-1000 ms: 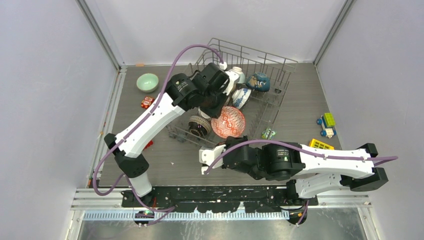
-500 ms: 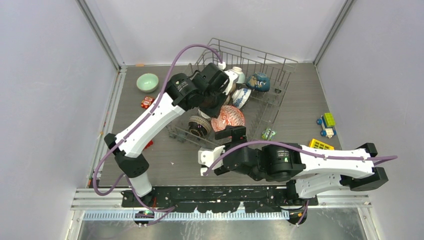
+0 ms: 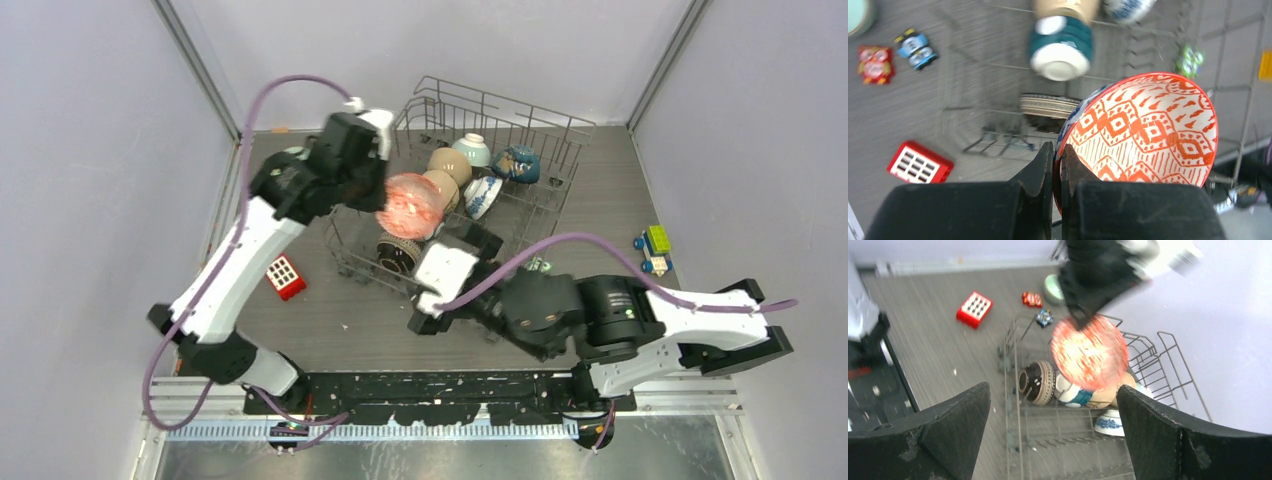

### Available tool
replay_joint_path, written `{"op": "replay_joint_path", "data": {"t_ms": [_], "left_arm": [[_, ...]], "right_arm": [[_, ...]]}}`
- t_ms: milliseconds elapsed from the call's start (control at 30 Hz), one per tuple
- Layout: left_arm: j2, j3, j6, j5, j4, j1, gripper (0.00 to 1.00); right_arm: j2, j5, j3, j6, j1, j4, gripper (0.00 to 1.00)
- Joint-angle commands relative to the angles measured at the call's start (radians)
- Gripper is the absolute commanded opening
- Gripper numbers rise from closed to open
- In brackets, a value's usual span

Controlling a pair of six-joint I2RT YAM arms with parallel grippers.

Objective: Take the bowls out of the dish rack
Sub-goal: Place the bowl at the center of the board.

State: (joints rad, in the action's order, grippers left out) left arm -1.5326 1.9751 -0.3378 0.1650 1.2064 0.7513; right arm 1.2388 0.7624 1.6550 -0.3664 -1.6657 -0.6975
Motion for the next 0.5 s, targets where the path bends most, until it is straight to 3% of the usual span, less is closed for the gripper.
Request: {"op": "replay_joint_path", "data": {"t_ms": [0, 133, 200, 300, 467], "left_arm": [[0.238, -0.176, -0.099, 0.000, -0.169, -0.189, 0.00], [0.360, -0.296, -0.117, 0.081, -0.190, -0.310, 0.00], [0.391, -0.330, -0.115, 0.153, -0.183, -0.337, 0.00], [0.429, -0.369, -0.103, 0.247, -0.179, -0.393, 0.00], [0.443, -0.418, -0.118, 0.214, -0.185, -0.591, 0.00]], "right_arm": [[-0.103, 0.135, -0.089, 0.081, 0.000, 0.364, 1.00], [-0.136, 0.187, -0.171, 0.127, 0.050, 0.483, 1.00], [-0.149, 0.144, -0.166, 0.278, 0.173, 0.428, 1.00], [-0.201, -0.049, -0.188, 0.534, 0.432, 0.332, 1.00], [-0.250, -0.113, -0.230, 0.675, 0.640, 0.227, 1.00]]}}
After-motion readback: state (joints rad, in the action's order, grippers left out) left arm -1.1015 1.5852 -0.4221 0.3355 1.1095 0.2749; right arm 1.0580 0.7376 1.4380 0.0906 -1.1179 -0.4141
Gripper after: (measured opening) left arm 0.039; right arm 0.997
